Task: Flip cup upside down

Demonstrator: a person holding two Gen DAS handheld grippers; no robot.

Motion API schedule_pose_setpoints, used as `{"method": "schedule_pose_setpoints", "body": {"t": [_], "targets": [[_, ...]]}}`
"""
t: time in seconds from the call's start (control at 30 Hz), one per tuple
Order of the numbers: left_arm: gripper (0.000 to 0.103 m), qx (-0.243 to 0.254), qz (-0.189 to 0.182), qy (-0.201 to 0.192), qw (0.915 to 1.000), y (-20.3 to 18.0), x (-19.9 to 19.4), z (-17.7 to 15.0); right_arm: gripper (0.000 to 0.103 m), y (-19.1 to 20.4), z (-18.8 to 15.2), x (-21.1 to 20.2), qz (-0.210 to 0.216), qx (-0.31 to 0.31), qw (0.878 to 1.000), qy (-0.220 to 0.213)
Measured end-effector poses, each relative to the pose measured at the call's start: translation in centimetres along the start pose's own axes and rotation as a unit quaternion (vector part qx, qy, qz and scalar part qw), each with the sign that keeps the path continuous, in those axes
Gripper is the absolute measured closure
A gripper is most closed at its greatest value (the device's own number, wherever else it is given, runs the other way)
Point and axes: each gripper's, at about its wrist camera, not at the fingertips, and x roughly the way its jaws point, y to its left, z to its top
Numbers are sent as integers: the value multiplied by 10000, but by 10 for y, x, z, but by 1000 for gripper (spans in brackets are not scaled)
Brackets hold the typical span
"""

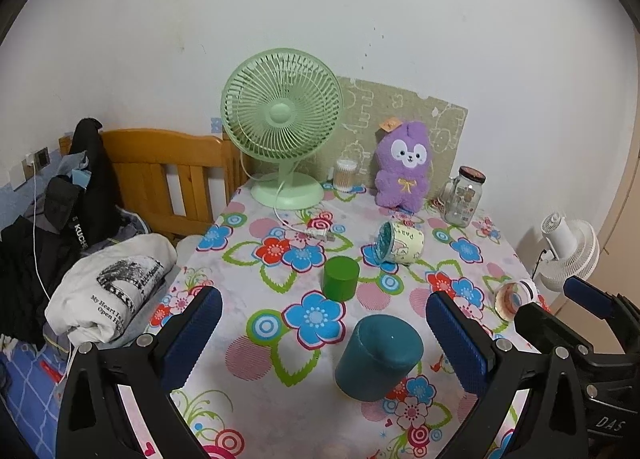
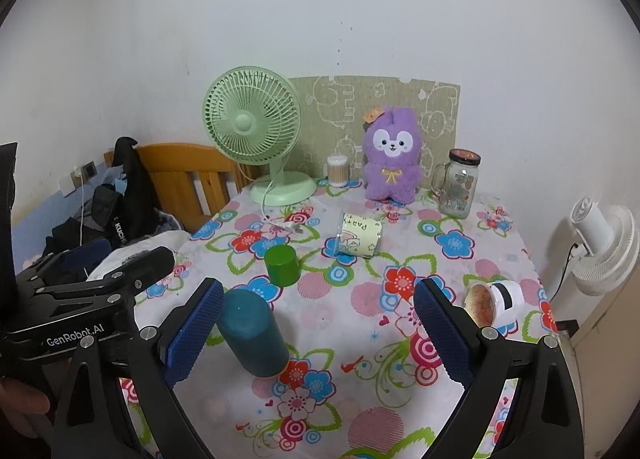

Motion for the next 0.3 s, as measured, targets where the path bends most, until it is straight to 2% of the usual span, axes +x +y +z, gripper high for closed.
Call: {"method": "schedule_pose_setpoints", "body": {"t": [0.3], "targets": [[0,19,27,-158,9999,0,-5,0,6,2,1,-3,-9,-28,10000,-44]]}}
